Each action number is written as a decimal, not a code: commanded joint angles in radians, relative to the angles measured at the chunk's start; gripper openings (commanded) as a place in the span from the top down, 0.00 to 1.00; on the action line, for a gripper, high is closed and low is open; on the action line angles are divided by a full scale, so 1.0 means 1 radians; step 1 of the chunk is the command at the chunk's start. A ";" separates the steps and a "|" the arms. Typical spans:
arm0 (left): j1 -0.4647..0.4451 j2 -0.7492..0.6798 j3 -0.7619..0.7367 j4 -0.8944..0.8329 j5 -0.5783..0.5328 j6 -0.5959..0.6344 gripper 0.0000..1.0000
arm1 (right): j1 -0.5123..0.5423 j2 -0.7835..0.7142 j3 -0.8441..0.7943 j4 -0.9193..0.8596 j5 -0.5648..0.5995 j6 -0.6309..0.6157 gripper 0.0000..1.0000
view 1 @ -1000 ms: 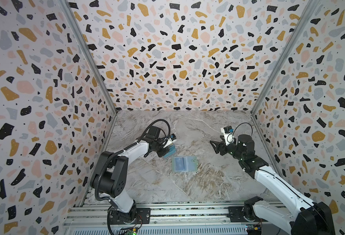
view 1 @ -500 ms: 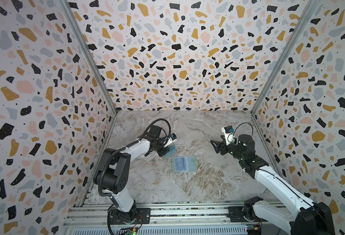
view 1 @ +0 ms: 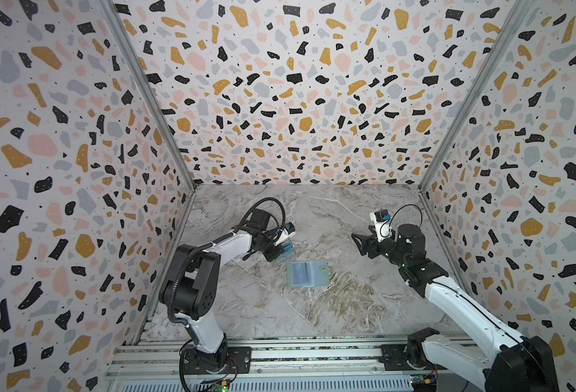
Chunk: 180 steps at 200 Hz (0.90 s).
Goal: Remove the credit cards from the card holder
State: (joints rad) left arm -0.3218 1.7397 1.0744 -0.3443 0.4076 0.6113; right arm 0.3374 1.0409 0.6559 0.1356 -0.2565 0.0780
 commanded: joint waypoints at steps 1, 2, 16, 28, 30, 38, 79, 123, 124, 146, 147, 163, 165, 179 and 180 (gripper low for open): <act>0.004 -0.002 0.035 -0.030 0.025 -0.013 0.86 | -0.006 -0.001 -0.005 0.021 0.004 0.005 0.22; 0.004 -0.002 0.036 -0.030 0.026 -0.013 0.86 | -0.006 -0.001 -0.005 0.021 0.004 0.005 0.22; 0.005 -0.003 0.041 -0.033 0.027 -0.017 0.83 | -0.006 0.001 -0.006 0.022 0.004 0.005 0.22; 0.005 -0.009 0.041 -0.035 0.027 -0.018 0.83 | -0.006 0.001 -0.006 0.022 0.005 0.005 0.22; 0.004 -0.010 0.042 -0.035 0.026 -0.018 0.83 | -0.006 0.001 -0.006 0.022 0.005 0.005 0.22; 0.004 -0.015 0.042 -0.031 0.024 -0.019 0.82 | -0.007 0.001 -0.006 0.021 0.005 0.005 0.22; 0.004 -0.046 0.030 -0.003 0.013 -0.031 0.81 | -0.006 0.001 -0.006 0.020 0.004 0.005 0.22; 0.005 -0.099 -0.014 0.078 -0.023 -0.063 0.78 | -0.006 0.005 0.000 0.014 0.001 0.008 0.22; 0.005 -0.101 -0.016 0.082 -0.023 -0.064 0.78 | -0.006 0.006 0.001 0.014 0.000 0.008 0.22; 0.004 -0.137 -0.044 0.130 -0.033 -0.093 0.76 | -0.006 0.020 0.015 -0.001 -0.017 0.009 0.22; 0.004 -0.140 -0.045 0.131 -0.032 -0.094 0.76 | -0.006 0.020 0.016 -0.002 -0.018 0.009 0.22; 0.004 -0.164 -0.055 0.148 -0.046 -0.112 0.75 | -0.005 0.029 0.026 -0.012 -0.024 0.016 0.22; 0.004 -0.165 -0.057 0.149 -0.048 -0.115 0.75 | -0.005 0.030 0.027 -0.011 -0.023 0.017 0.22; 0.003 -0.191 -0.072 0.171 -0.059 -0.141 0.75 | -0.005 0.039 0.038 -0.019 -0.024 0.024 0.22; 0.003 -0.192 -0.073 0.171 -0.061 -0.143 0.75 | -0.005 0.040 0.038 -0.022 -0.026 0.025 0.22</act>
State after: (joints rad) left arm -0.3218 1.5944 1.0294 -0.2420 0.3740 0.5213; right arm 0.3355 1.0733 0.6552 0.1287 -0.2676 0.0856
